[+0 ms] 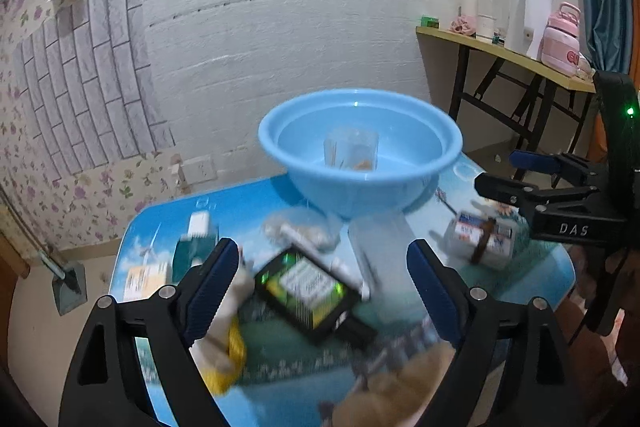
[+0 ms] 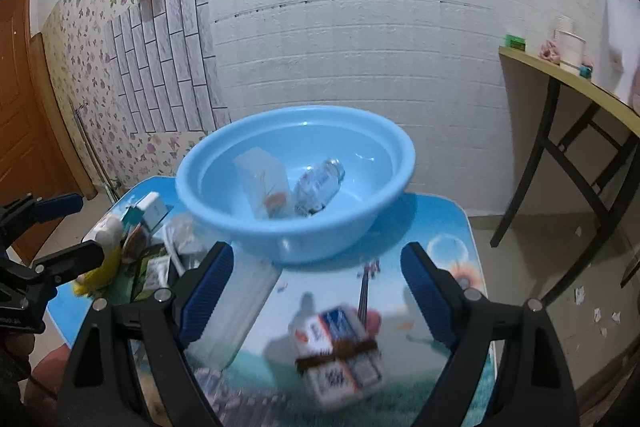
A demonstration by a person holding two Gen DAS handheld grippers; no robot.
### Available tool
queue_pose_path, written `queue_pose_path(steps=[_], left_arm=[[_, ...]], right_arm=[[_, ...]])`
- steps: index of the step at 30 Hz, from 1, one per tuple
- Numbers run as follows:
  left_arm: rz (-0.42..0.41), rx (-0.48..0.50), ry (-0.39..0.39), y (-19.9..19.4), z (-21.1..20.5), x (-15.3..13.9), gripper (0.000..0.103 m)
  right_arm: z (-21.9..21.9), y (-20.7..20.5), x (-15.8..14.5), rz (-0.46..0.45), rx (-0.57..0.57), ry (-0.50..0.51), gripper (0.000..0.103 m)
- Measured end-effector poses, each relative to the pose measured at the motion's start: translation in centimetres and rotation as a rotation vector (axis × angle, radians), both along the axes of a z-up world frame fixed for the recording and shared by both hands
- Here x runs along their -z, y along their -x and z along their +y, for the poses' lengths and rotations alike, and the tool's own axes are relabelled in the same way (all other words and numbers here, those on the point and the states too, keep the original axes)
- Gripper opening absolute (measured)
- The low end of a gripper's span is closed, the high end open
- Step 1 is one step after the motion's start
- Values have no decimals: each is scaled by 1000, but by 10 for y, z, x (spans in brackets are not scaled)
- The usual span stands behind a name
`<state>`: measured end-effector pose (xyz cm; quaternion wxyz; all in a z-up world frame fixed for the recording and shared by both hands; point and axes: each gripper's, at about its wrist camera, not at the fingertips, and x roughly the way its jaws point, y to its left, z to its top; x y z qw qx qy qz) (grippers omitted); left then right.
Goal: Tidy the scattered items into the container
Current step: 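Withdraw both open tools from the basin back over the table, then grasp the beige plush dog with the left tool while the right tool grasps the strapped box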
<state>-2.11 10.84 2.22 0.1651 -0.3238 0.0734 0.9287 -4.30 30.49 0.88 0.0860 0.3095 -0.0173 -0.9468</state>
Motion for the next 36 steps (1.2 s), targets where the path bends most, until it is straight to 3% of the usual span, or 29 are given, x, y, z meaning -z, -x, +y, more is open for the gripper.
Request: queue_pose_path(steps=[10,15,19,33,34,36], left_arm=[[-84,32,-14,-48,-23,36,86],[-112,78,41,-63,-16,56,86],[-144,78,72,-64,-11,70,86],[-186,115,39,-53,-5,78,86],[-184,114,46,-52,-3,79,86],[-179,119,49,-52,-1,79,73]], right_arm=[[-2,-42,19,-62,-4,-68,87],[8,-50,31,-98,22,-73,87],[15,-54,39,-121,45,-78,87],[28,-39,58,-178,74,-90,87],[28,-38,59,-179,71,-92,87],[28,-36,60,-172,71,-99,87]])
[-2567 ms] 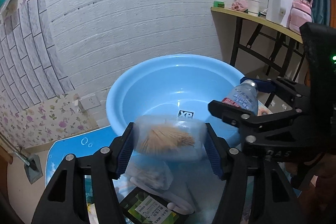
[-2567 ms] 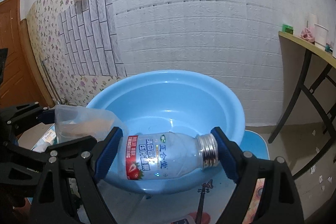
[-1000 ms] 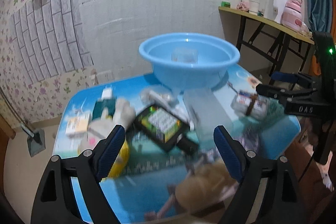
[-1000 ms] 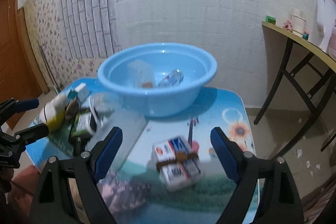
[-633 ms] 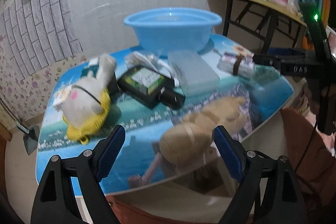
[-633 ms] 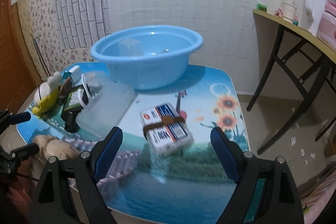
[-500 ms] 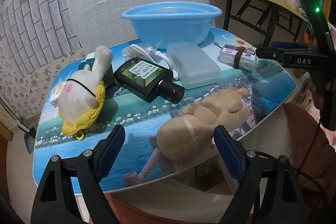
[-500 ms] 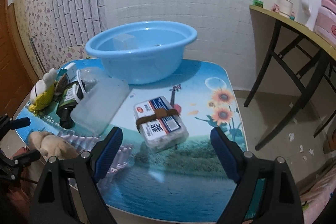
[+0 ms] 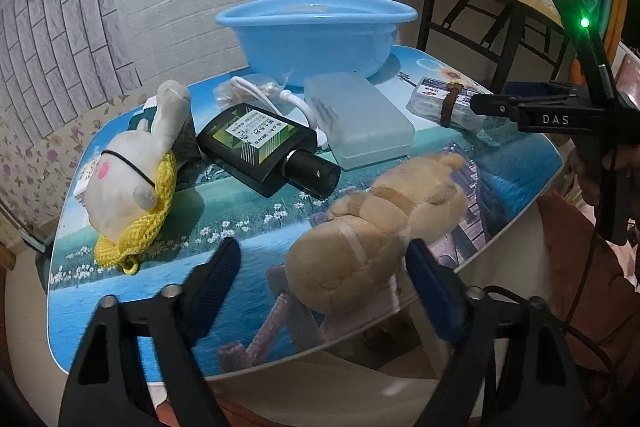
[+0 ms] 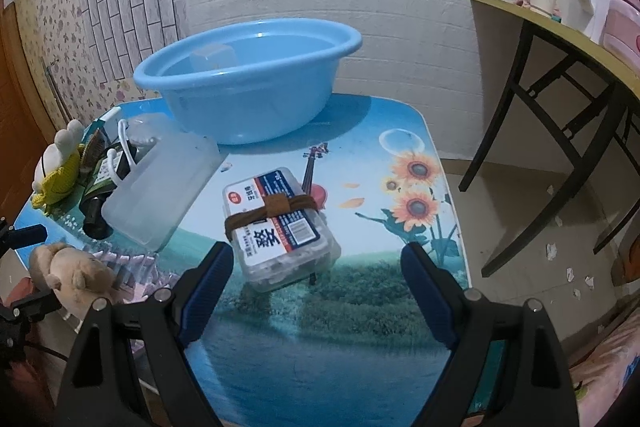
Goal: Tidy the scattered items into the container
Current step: 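Grasp the beige plush dog with the left tool while the right tool grasps the strapped box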
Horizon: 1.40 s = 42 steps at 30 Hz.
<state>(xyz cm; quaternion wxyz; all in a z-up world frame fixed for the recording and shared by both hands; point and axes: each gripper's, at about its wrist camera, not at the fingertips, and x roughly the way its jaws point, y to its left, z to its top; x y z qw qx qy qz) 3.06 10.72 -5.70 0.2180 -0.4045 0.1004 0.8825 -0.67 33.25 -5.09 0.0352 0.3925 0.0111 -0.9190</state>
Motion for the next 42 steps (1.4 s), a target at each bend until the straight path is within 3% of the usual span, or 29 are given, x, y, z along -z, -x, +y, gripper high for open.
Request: queue_pose_path(steps=[1,2,11,12,14,23,33,42], left_arm=[[-7,11,-9,1,1,-1,60],[-10,12,-10,1,1,-1,55],[15,-46,-11,5,-13,-8,55],[12,-48,-25,5,-16,-10,55],[19,-63,-37,6,-22,-14,55],[55,-79,-38,3,-31,-24,55],[23,-55,-12,4,-23,-9,55],[-33,-27,1,14,-11,4,58]], right_arm=[[-1,1,0,3,-2,-5,87],[-2,3,1,1,-6,-8,87],[-7,10,7,-23,-57,15,85],[-6,9,7,-26,-63,24,72],[-8,8,9,-41,-83,33,57],[-22,-6,3,-38,-128,7,56],[-35,-16,6,-88,-142,-26,56],[-42,-14,7,-60,-162,-33,58]])
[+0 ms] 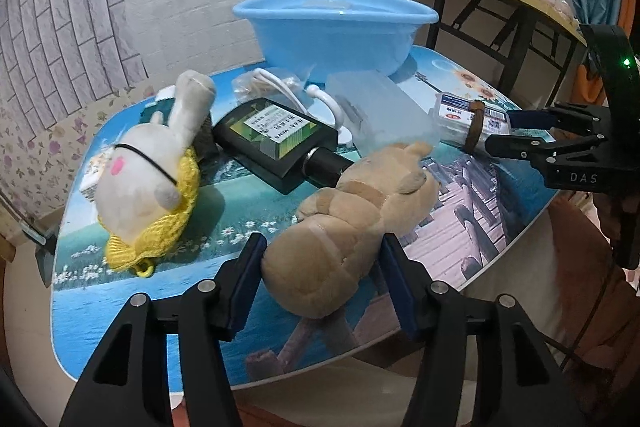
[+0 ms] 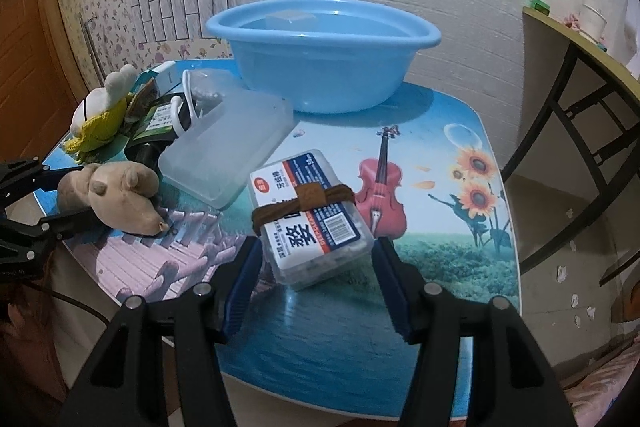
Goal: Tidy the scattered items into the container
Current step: 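Grasp the beige plush dog with the left tool while the right tool grasps the strapped box, then lift and carry the plush dog and strapped box over the blue basin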
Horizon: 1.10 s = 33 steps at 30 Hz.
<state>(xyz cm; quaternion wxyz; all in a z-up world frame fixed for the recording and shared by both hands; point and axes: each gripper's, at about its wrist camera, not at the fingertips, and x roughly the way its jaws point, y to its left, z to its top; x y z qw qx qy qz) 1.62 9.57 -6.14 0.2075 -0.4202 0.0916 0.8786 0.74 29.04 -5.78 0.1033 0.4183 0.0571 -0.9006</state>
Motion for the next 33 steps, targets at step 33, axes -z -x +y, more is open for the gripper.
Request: queue_pose_path(steps=[33], left_arm=[[166,-100,-115,11,-16,-71,42]], right_arm=[[8,0,-46,120,-2,149,52]])
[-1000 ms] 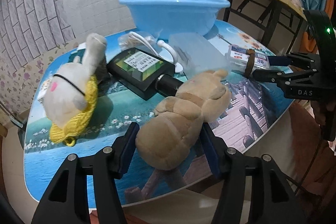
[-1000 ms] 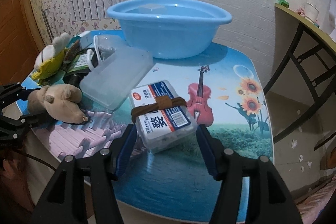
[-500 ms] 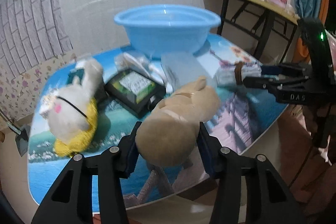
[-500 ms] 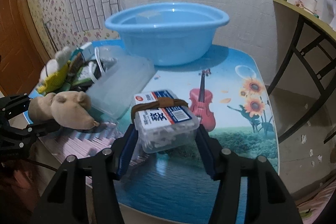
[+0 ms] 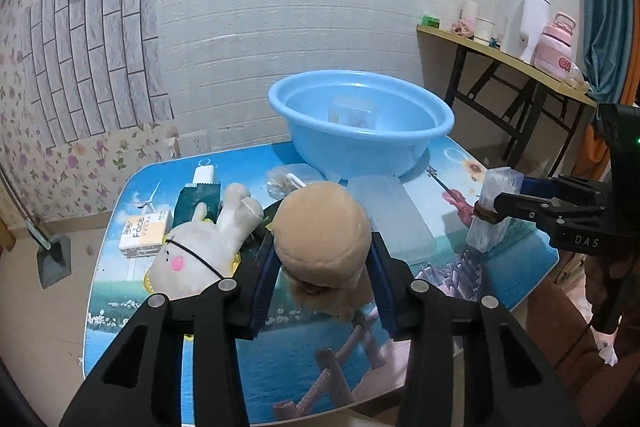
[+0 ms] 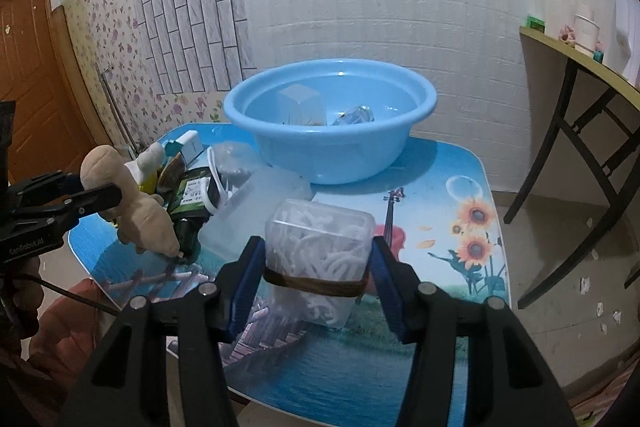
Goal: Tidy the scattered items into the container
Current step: 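Lift and carry the plush dog and strapped box over the blue basin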
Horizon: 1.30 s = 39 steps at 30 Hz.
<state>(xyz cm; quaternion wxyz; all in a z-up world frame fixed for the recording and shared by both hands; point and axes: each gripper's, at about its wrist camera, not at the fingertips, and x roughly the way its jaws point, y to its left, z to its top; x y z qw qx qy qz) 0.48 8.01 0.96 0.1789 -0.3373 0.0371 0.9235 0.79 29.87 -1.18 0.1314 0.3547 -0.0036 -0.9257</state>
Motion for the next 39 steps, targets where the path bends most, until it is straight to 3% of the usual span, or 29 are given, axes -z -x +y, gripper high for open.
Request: queue_pose_path(steps=[6,16,29,39], left_arm=[[25,-20,-2,1,-3,-9,42],[112,-42,-16,12,-7,-42,42],[139,-6,14,72,23,-76,42],[80,49,15,133,61,-60,42]], right_arm=[[5,1,-5,5,6,34,52],[-2,11,-46,128,-22,61,52],[-6,57,-86,239,-30,89,52],[0,104,-75,204,-6,92,52]])
